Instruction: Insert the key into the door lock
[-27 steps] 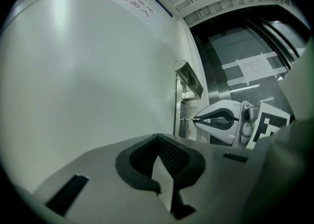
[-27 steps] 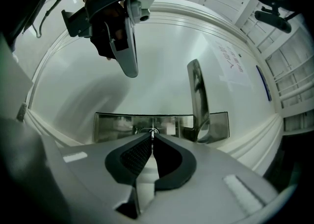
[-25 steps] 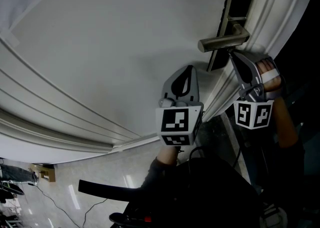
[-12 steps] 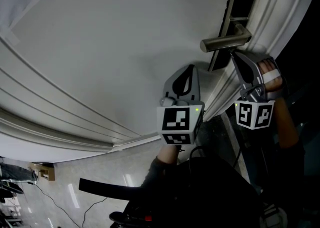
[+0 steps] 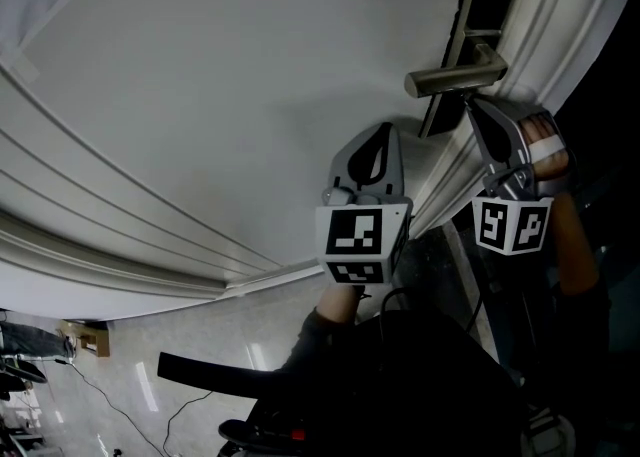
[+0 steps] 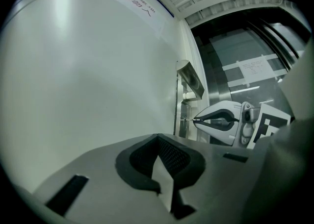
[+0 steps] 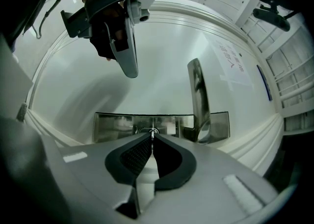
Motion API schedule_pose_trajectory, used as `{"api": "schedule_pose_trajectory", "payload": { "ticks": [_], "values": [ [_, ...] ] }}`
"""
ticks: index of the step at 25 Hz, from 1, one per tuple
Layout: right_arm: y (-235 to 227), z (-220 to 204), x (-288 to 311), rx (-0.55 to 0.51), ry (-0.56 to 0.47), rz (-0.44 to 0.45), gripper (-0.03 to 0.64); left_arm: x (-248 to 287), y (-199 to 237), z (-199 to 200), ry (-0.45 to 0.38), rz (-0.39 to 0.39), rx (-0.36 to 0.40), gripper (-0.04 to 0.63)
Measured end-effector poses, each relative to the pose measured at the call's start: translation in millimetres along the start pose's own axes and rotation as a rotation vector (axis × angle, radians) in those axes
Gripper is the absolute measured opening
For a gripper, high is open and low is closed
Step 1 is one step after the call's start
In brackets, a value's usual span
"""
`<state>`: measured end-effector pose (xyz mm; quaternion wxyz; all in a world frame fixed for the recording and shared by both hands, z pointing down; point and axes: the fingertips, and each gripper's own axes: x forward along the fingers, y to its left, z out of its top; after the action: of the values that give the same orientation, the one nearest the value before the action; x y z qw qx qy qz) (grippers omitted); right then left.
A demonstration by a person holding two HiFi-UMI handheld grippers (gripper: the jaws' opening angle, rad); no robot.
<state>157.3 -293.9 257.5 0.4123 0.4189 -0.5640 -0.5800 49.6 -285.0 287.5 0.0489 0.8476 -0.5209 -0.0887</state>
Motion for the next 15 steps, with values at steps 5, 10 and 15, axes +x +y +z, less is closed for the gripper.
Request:
{"api": "schedule_pose_trajectory", "payload": {
  "ticks": [5, 10, 15],
  "values": [
    [0.4, 0.5, -0.8, 0.001, -0.001, 0.0, 0.012, -1.3, 0.9, -1.4, 0.003, -0.001, -0.011, 0.0],
    [0.2, 0.1, -0.1, -0.001, -0.001, -0.002, 0.012, -1.6, 0.0, -0.1, 0.0, 0.003, 0.009, 0.0],
    [0.3, 1.0, -0.5, -0.001, -0.004, -0.002, 0.012, -3.0, 0.3, 0.3, 0.001, 0.006, 0.011, 0.0]
  ]
}}
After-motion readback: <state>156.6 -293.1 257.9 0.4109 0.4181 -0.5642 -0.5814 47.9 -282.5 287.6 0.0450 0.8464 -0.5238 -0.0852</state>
